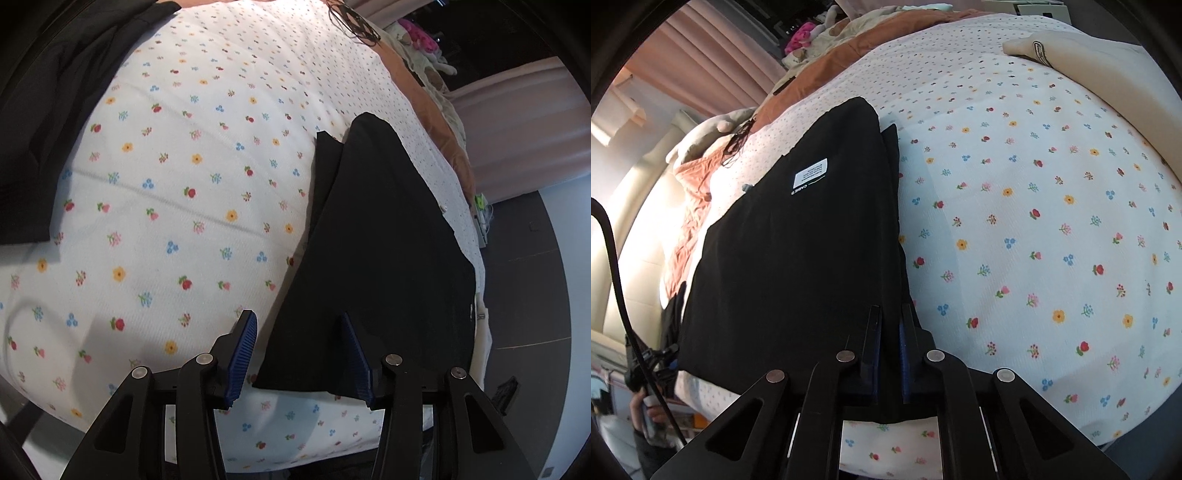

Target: Fold large clothes

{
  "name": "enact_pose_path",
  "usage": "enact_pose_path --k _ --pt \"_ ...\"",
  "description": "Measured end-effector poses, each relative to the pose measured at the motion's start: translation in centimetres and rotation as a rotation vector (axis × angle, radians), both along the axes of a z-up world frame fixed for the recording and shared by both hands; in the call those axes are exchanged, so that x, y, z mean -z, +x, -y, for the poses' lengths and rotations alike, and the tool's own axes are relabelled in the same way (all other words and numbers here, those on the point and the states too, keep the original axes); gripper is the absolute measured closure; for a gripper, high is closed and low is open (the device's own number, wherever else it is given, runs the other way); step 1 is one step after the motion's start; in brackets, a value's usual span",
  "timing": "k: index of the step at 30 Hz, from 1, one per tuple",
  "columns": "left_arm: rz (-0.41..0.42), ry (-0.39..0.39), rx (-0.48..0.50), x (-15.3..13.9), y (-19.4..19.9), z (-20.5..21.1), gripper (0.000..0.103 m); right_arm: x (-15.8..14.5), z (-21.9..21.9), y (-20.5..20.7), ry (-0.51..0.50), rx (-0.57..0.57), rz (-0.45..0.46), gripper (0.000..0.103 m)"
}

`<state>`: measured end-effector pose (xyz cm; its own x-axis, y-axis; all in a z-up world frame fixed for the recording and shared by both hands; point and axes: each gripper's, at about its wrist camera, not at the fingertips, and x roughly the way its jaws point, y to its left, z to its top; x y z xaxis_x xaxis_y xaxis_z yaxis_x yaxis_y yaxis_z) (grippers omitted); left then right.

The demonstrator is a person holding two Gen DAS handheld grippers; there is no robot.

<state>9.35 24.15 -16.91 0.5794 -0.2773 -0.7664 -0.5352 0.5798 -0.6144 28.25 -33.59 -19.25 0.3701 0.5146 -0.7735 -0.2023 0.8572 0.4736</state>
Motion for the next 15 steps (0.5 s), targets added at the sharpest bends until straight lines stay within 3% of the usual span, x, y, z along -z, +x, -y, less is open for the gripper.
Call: enact_pose_path --k 7,15 --pt "0.020 -0.050 0.003 0.3 -0.9 0.7 0.052 -3.9 0.4 -1.6 -0.105 0.053 0.098 0.078" --pt "0.008 -0.154 0.012 1.8 -1.1 0.4 0.047 -7.7 -2.0 -3.9 -0.107 0.009 0.207 0.076"
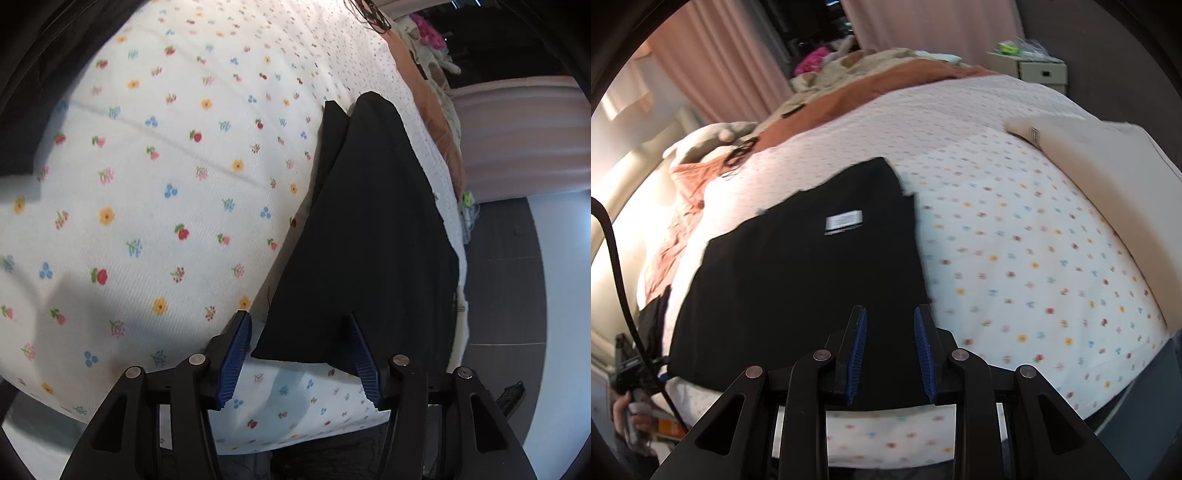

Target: Fold large clothes

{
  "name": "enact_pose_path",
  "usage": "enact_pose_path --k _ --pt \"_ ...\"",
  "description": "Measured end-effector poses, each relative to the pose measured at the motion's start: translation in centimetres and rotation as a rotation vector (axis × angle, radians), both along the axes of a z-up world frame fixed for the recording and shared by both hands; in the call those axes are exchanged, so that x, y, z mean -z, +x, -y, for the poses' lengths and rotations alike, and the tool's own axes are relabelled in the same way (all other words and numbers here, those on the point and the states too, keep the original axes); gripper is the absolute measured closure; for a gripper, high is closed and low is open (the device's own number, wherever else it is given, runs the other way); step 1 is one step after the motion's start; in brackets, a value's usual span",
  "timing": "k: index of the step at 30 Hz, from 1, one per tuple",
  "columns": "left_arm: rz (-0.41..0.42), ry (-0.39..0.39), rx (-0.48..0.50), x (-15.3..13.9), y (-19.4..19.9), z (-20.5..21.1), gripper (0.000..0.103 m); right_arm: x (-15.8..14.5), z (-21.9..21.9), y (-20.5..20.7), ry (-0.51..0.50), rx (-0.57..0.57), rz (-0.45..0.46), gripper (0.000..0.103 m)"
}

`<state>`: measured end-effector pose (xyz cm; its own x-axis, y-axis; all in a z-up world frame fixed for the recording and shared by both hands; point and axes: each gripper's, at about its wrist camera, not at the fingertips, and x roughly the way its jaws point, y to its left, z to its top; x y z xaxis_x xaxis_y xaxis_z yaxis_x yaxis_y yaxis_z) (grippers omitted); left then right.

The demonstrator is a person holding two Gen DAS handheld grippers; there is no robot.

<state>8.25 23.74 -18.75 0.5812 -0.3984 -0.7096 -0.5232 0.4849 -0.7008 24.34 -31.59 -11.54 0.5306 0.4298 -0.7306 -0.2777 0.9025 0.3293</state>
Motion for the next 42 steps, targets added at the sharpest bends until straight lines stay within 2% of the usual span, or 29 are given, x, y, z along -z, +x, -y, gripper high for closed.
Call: enact_pose_path --k 6,10,15,22,28,35,38,42 --pt "0.023 -0.019 0.011 0.2 0.1 0.0 0.045 0.5 -4.7 -1.0 0.012 -0.113 -0.020 0.076" --pt "0.054 -0.014 0.020 0.3 1.4 0.3 0.045 2.0 -8.9 -1.5 0.041 -0.210 -0.077 0.076" --pt "0.091 -0.013 0.008 0.6 2.4 0.1 0.046 4.1 -13.9 -2.2 0.024 -0.291 -0.159 0.076" --pt "0.107 -0.005 -0.012 1.0 1.9 -0.1 0.076 4.6 -20.1 -3.9 -0.036 -0.414 -0.144 0.076" --pt "0.145 0.039 -0.032 0.3 1.1 0.5 0.085 6.1 -22.9 -2.7 -0.131 -0.380 -0.166 0.076" --pt "0.157 0.012 -0.075 0.6 0.6 0.5 0.086 7.4 -25.0 0.7 -0.198 -0.304 -0.178 0.076" --pt "0.154 0.011 -0.085 0.6 0.5 0.6 0.086 7.6 -26.5 2.7 -0.237 -0.287 -0.150 0.076" --pt "0.153 0.000 -0.094 0.8 0.6 0.7 0.086 7.7 -27.3 6.0 -0.229 -0.248 -0.158 0.076"
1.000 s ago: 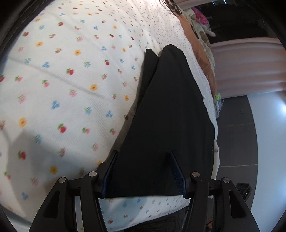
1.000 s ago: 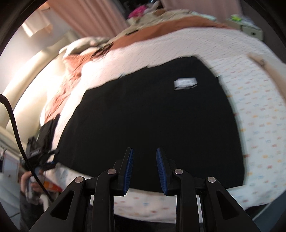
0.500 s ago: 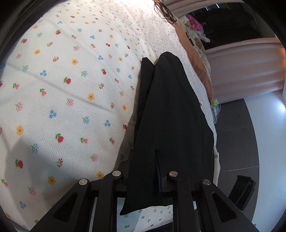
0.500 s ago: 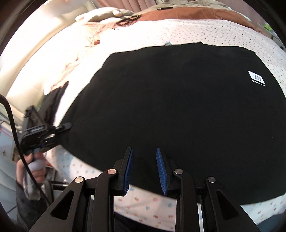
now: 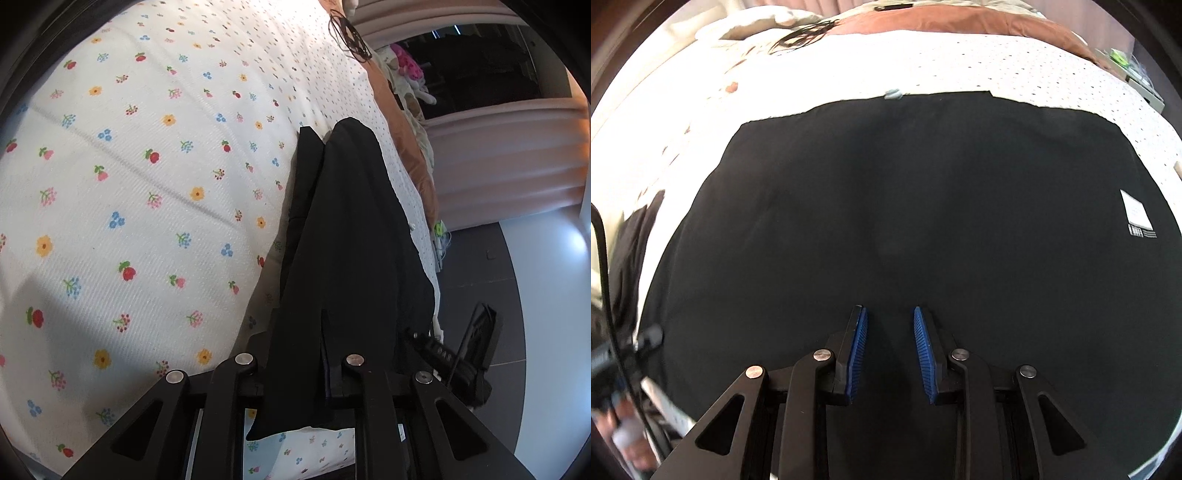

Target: Fold large clothes

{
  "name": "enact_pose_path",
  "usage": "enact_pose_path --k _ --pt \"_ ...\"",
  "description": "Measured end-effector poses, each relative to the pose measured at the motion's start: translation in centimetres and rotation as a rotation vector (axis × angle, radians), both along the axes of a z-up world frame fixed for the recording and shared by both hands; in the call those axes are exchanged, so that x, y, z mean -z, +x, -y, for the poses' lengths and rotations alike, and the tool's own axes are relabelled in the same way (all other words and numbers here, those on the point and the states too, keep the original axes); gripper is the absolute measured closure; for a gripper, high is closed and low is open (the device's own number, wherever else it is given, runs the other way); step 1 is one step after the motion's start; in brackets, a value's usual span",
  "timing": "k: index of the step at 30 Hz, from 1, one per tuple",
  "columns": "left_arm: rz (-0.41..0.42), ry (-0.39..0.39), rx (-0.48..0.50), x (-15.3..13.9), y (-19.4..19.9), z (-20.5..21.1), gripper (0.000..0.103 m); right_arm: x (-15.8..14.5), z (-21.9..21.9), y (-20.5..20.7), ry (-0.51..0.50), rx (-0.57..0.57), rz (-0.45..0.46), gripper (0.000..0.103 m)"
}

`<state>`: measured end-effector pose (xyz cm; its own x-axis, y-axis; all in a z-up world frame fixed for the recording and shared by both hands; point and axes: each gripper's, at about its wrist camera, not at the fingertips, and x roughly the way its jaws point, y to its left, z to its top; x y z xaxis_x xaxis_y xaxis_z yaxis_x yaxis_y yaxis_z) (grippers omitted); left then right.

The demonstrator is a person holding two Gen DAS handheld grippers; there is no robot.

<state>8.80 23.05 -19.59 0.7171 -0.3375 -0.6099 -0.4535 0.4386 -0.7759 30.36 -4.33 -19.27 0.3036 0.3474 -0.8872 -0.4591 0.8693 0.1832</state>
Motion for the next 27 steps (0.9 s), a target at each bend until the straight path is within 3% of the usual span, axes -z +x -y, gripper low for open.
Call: enact_pose_path --k 5,18,21,27 --pt "-0.017 -0.018 -0.015 0.4 -0.3 -0.1 0.085 -0.2 -0.9 3.2 -0.005 0.026 0.017 0.076" --pt "-0.021 -0.040 -0.045 1.0 -0.7 -0.2 0.085 0.1 -0.4 10.7 0.127 0.050 -0.040 0.082" --pt "-0.011 -0.048 -0.048 0.7 -1.0 -0.1 0.087 -1.1 0.7 10.8 0.164 0.053 -0.046 0.087" --pt "0.077 -0.074 -0.049 -1.1 -1.4 -0.1 0.089 -2.3 1.7 6.8 0.206 -0.030 -0.040 0.090"
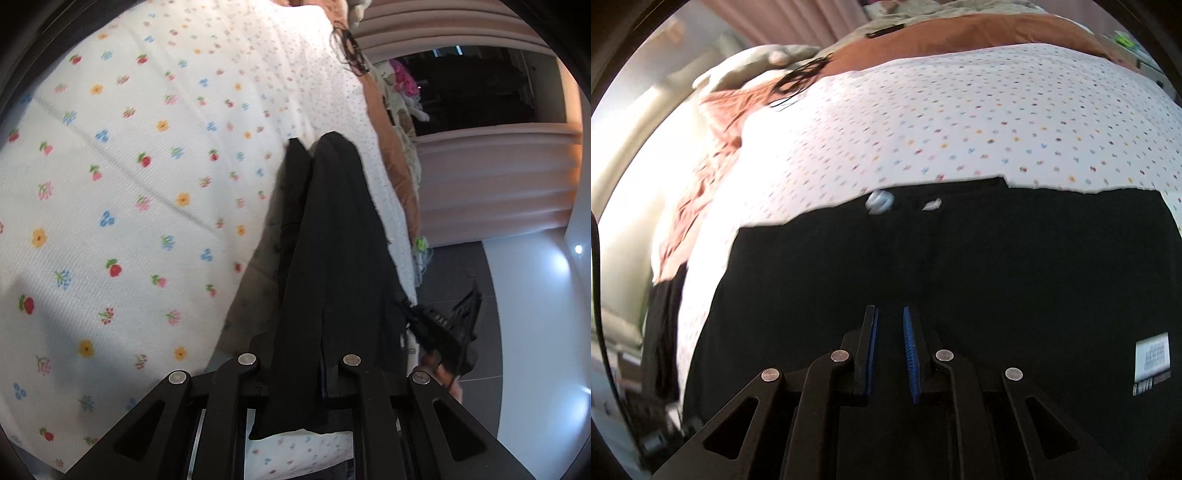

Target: Fold large clothes

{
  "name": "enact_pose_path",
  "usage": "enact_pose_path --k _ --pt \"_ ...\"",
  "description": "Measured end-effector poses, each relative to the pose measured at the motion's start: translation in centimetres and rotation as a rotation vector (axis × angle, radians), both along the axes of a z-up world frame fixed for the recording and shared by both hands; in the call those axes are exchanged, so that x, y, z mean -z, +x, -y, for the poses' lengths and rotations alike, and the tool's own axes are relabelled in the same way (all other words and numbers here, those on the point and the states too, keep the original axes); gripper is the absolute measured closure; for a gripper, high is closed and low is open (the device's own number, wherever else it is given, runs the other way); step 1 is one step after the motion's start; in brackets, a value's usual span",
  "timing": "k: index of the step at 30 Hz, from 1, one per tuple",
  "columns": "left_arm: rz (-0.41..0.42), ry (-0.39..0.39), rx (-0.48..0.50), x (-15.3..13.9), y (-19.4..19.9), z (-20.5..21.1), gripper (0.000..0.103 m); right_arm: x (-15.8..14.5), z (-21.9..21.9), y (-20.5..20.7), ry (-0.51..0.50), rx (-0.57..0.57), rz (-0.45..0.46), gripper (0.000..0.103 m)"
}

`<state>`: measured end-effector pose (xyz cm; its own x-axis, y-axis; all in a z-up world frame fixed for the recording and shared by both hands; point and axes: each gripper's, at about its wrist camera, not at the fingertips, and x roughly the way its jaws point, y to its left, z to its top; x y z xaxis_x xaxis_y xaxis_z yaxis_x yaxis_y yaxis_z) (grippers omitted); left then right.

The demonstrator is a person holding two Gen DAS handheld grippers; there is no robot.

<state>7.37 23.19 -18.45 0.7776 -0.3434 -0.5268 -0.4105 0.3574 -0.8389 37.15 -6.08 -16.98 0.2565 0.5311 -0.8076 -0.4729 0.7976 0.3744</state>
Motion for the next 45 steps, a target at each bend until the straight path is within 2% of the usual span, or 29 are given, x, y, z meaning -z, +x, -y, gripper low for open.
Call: enact_pose_path --k 9,21,27,31,32,35,45 --pt "0.091 0.048 0.035 -4.5 0.7 1.1 0.090 2.3 3.9 -6.9 0.019 -0.060 -0.086 0.091" --pt "0.186 0.154 0.143 -11.3 3.5 4.7 0.090 3.4 6.8 -12.9 0.092 -0.083 -0.144 0.091" --pt "0.220 0.204 0.219 -13.9 5.4 7.6 0.090 4.4 6.9 -14.2 0.118 -0.086 -0.179 0.091" --pt "0.239 0.234 0.261 -15.5 7.0 9.6 0.090 4.1 7.7 -14.3 0.140 -0.092 -0.187 0.091" --pt "0.242 0.239 0.271 -15.8 7.3 10.0 0.090 4.0 6.7 -14.0 0.148 -0.093 -0.185 0.091" --pt "0.250 0.259 0.308 -16.8 8.2 11.4 0.090 2.9 8.6 -14.5 0.163 -0.078 -0.147 0.091" --pt "0.265 0.311 0.457 -19.1 13.4 17.7 0.090 0.1 16.9 -12.9 0.271 0.123 -0.059 0.091"
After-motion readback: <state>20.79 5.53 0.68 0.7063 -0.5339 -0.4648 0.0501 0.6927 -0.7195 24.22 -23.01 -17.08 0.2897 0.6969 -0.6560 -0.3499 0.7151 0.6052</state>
